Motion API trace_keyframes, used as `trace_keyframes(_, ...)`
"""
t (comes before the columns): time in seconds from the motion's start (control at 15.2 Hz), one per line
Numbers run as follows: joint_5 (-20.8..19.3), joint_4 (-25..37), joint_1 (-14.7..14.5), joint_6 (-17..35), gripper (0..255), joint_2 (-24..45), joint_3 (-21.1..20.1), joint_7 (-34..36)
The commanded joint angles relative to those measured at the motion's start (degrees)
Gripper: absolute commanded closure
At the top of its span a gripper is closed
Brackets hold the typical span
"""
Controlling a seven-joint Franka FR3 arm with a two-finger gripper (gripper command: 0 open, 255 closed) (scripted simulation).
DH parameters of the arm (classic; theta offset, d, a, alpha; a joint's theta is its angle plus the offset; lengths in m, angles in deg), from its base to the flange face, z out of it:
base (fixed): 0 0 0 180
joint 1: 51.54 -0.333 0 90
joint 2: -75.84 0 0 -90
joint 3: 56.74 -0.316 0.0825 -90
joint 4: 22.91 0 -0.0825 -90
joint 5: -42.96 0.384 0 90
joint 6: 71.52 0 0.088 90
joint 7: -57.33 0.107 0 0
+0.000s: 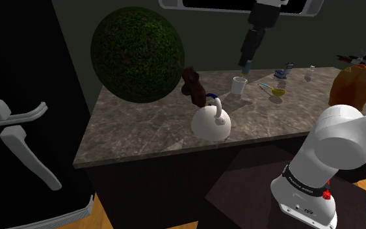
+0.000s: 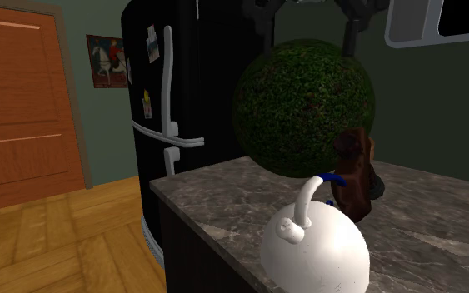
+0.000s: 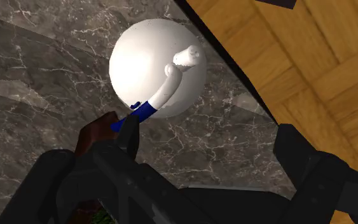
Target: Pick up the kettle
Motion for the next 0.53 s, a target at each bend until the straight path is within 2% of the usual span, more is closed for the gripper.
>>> trace_keyframes(0.0,0.0,0.0,0.0,0.0,0,0.0,0.0,0.0)
trace_keyframes(0.46,2.29,-8.41,6.57,14.27,0,5.55,-4.78,17.51)
